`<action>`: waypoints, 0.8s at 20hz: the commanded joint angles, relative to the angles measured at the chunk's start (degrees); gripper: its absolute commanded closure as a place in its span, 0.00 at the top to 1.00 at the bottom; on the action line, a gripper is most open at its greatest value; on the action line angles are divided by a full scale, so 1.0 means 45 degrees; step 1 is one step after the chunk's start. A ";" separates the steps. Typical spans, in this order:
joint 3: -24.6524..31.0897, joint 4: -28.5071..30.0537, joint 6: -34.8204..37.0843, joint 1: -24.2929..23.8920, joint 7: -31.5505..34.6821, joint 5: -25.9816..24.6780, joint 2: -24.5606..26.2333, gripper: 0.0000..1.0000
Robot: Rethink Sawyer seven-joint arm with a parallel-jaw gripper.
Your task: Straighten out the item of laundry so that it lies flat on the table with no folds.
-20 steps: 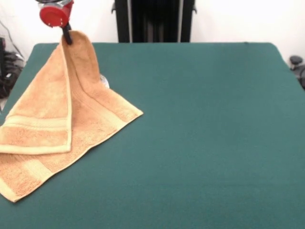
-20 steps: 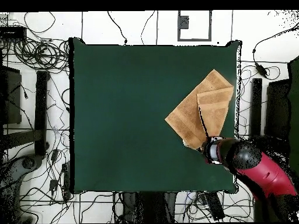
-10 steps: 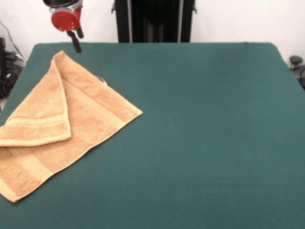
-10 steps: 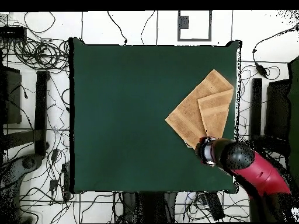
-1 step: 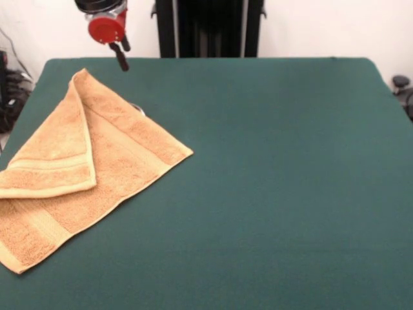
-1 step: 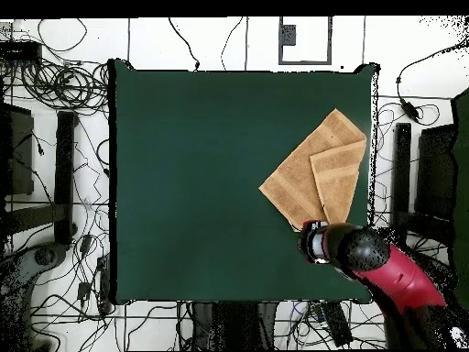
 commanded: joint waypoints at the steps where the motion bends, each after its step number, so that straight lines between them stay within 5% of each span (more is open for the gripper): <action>1: 0.1860 0.0784 -0.1702 0.0438 -0.0040 0.0282 0.1012 1.00; 16: 0.1777 -0.0626 -0.3170 0.1390 0.0896 0.0884 0.2603 1.00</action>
